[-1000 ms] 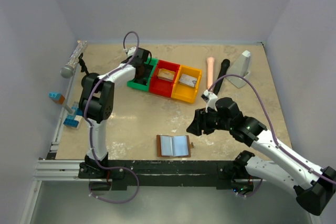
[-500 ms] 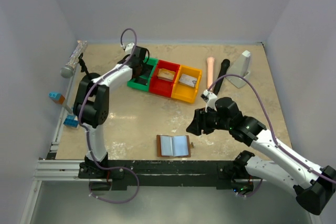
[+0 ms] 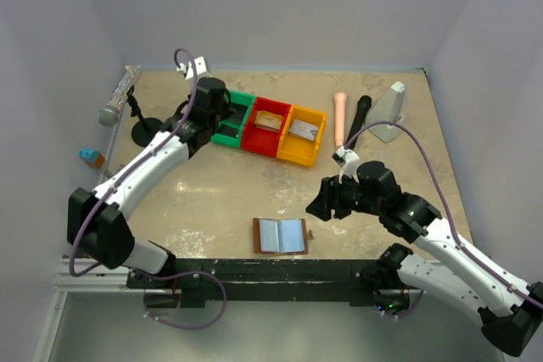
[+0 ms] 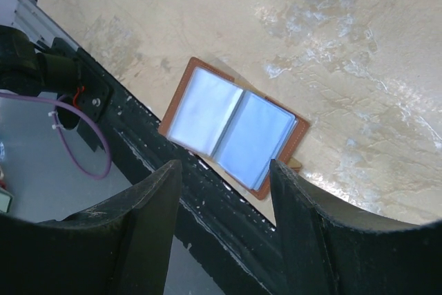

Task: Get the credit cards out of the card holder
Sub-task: Reset both arms

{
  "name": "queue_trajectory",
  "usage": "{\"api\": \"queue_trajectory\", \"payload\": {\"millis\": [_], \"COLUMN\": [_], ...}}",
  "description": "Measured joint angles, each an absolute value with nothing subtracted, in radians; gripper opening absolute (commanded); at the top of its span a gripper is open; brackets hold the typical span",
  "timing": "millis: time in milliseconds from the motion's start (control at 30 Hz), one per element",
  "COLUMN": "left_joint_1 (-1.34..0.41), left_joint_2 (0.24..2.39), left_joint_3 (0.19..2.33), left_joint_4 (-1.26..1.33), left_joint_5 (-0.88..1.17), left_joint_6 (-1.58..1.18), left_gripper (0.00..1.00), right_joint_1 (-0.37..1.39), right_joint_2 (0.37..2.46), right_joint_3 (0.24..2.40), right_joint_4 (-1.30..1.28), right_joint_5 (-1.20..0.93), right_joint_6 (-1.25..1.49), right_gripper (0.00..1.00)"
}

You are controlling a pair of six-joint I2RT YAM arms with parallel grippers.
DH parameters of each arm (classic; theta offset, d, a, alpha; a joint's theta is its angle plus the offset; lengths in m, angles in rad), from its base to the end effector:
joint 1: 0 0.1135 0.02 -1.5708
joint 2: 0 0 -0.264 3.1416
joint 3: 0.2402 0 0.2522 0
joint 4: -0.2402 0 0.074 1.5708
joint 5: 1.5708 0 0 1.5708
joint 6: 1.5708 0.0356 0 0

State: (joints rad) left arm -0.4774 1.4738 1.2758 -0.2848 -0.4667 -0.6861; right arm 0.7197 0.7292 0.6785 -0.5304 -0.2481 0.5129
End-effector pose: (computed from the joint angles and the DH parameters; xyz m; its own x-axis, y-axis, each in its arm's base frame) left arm 0.3094 -0.1420 0.3378 -0.3548 -0.4535 -0.8176 -0.2176 0.8905 -0.3995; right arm 0.1157 0.1130 0.2773 -0.7490 -0.0239 -0.6622 -0.4887 0.6948 0.5276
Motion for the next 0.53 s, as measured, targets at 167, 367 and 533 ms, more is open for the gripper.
{"api": "queue_trajectory", "payload": {"millis": [167, 367, 533], "left_joint_1": [-0.541, -0.530, -0.530], "left_joint_2": [1.296, 1.034, 0.850], "left_joint_3": [1.114, 0.942, 0.845], "left_joint_4": [-0.369, -0.557, -0.647], "left_joint_5": [-0.503, -0.501, -0.451], "left_joint_6": [-0.668, -0.729, -0.768], "left_gripper": [0.78, 0.81, 0.85], "right_joint_1": [0.720, 0.720, 0.720], "right_joint_2": [0.684, 0.606, 0.582], "right_joint_3": [0.678, 0.678, 0.678], "right_joint_4": [-0.575, -0.619, -0.641], "right_joint_5": [-0.205, -0.164, -0.138], "right_joint_6": [0.503, 0.496, 0.495], "right_gripper": [0.58, 0.58, 0.58]}}
